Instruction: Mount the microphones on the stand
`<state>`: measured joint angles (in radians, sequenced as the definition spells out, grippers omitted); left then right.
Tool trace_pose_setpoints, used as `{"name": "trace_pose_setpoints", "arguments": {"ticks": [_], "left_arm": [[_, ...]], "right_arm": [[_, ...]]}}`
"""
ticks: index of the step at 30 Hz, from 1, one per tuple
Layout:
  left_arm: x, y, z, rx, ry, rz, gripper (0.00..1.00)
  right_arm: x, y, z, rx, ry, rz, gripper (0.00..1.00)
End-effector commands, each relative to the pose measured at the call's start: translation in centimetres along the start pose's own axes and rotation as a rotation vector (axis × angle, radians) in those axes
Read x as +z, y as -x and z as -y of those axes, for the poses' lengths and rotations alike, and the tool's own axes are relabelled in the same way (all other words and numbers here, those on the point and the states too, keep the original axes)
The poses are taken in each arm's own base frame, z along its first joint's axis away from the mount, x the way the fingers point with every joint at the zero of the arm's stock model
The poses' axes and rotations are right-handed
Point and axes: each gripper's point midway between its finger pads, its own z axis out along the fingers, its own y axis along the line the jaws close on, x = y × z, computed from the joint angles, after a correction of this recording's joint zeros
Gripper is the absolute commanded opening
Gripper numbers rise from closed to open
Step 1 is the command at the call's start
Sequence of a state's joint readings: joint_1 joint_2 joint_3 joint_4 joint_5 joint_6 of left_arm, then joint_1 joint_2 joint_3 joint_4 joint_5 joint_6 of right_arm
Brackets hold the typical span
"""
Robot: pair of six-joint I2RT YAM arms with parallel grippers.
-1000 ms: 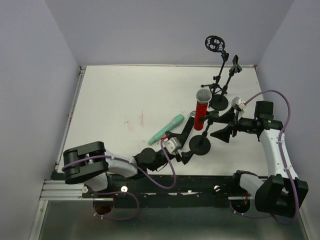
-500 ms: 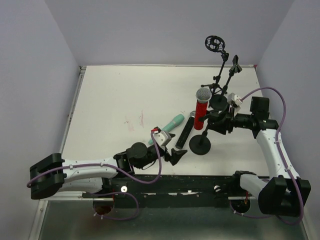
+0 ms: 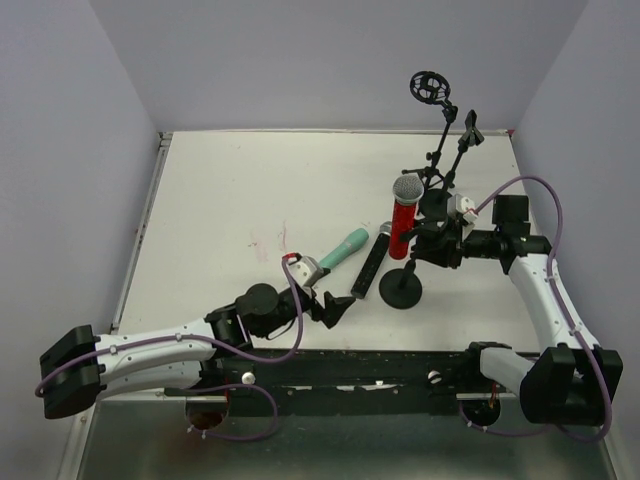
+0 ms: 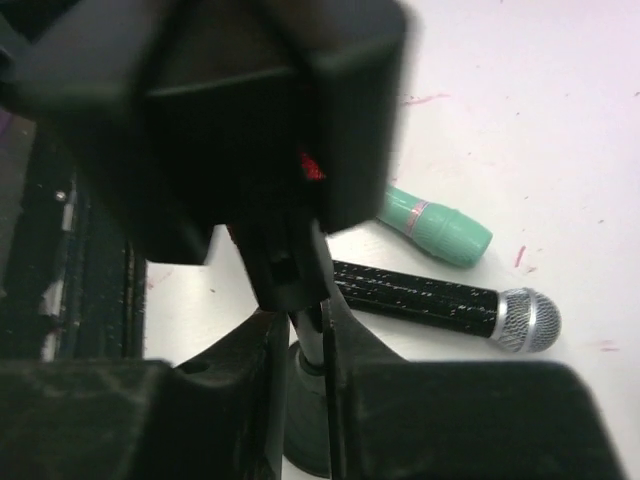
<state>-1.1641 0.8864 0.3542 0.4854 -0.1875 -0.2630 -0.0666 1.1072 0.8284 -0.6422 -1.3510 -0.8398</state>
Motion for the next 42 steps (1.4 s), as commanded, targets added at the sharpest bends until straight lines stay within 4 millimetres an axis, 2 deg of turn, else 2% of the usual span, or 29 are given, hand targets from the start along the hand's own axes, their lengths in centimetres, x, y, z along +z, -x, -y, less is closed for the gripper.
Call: {"name": "trace_pose_setpoints", "arguments": {"ticks": [1, 5, 9, 13, 19, 30, 38, 42], "left_arm": [[-0.6, -0.5, -0.5, -0.01, 0.018, -0.012, 0.98], [-1.0, -0.2, -0.7, -0.008, 0.024, -0.005, 0.98], [-1.5, 0.1, -1.1, -0.005, 0.037, 0.006, 0.98], [-2.3, 0.1, -1.7, 0.0, 0.058, 0.021, 0.98], [-3.4, 0.3, -2.4, -0.007, 0.075, 0.057, 0.98], [-4.8, 0.6, -3.3, -0.026, 0.095, 0.105, 0.98], [-5.2, 0.8, -3.7, -0.018, 0.109, 0.116, 0.99], [-5.4, 1.0, -3.9, -0.016, 0.113, 0.126, 0.98]], "right_arm": [[0.0, 1.3, -0.8, -0.07, 0.046, 0.029, 0.14], [-0.3, 1.7, -1.3, -0.103, 0.042, 0.004, 0.01], [-1.1, 1.7, -0.8, -0.125, -0.024, -0.067, 0.0], [-2.9, 2.5, 0.3, -0.128, -0.131, -0.095, 0.0], [-6.7, 4.2, 3.3, -0.105, -0.323, -0.096, 0.0], [-12.1, 6.5, 9.0, -0.086, -0.609, -0.117, 0.0], [-16.6, 8.9, 13.7, -0.065, -0.811, -0.043, 0.0], [-18.1, 9.4, 16.1, -0.064, -0.885, -0.006, 0.0]]}}
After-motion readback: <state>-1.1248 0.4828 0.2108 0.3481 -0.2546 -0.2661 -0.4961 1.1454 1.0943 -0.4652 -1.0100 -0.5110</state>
